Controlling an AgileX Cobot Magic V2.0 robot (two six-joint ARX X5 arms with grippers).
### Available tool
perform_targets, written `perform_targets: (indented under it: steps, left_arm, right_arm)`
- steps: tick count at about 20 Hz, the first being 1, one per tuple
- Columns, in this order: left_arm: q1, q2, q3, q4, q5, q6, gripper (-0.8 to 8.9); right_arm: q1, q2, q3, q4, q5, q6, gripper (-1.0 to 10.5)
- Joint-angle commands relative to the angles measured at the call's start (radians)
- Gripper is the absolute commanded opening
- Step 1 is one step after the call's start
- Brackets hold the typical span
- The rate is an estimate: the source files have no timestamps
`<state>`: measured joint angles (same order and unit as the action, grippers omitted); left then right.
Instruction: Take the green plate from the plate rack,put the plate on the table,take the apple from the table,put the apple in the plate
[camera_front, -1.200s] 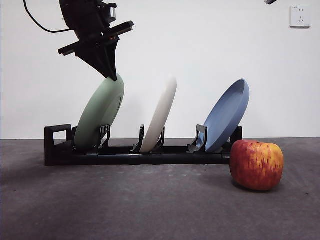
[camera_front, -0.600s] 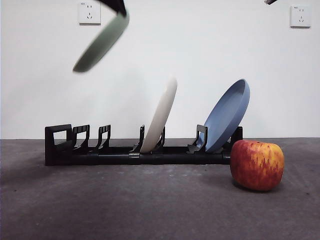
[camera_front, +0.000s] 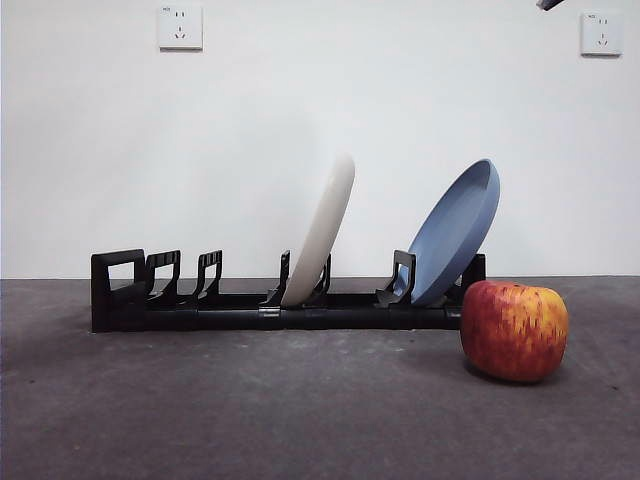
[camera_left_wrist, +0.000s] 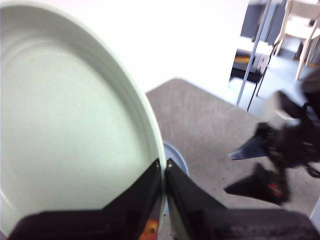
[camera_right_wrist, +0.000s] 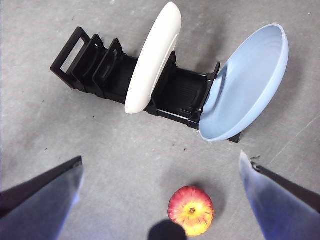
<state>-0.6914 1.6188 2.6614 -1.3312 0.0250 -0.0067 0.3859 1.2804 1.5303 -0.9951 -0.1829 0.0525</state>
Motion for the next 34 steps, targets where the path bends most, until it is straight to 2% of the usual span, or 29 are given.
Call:
perform_targets:
  steps: [1,3,5,10,14,18,21,26,28,32,34]
  left_arm:
    - [-0.116,-0.112,-0.127,-0.005,-0.106,0.027,-0.09]
    - [-0.209,-0.238,-0.312,-0.005,-0.157,0.002,-0.09]
    - [-0.285,-0.362,-0.526,-0.005,-0.161,-0.055,-0.09]
    - [-0.364,-0.578,-1.012,-0.005,-0.188,-0.213,-0.09]
    - [-0.364,-0.613,-1.314,0.003,-0.314,-0.336,-0.09]
    - [-0.363,-0.541,-1.549,0.211,-0.366,-0.356,-0.09]
    - [-0.359,-0.433,-1.638,0.413,-0.366,-0.324,-0.09]
    - [-0.346,-0.201,-1.64,0.61,-0.358,-0.25,-0.09]
    - [-0.335,-0.119,-1.64,0.658,-0.344,-0.245,-0.09]
    - [-0.295,-0.016,-1.64,0.729,-0.183,-0.216,-0.09]
    - [-0.274,-0.005,-1.64,0.764,-0.134,-0.214,-0.09]
  right_arm:
    - [0.0,0.005,0.005,0.007,0.002,-0.003,6.9]
    - [0.0,0.005,0.005,-0.001,0.001,-0.005,6.9]
    - [0.0,0.005,0.005,-0.01,0.002,-0.004,6.9]
    - [0.0,0.005,0.005,-0.025,0.002,-0.004,6.9]
    - [0.0,0.005,0.005,-0.03,0.002,-0.004,6.9]
    - [0.0,0.005,0.005,-0.031,0.002,-0.004,6.9]
    - [0.0,0.005,0.005,-0.031,0.002,-0.004,6.9]
    - [0.0,0.005,0.005,-0.038,0.002,-0.001,6.9]
    - [0.0,0.005,0.005,-0.06,0.001,-0.002,6.9]
    - [0.0,0.005,0.004,-0.143,-0.011,-0.008,6.9]
    - [0.001,0.005,0.004,-0.182,-0.071,-0.042,6.9]
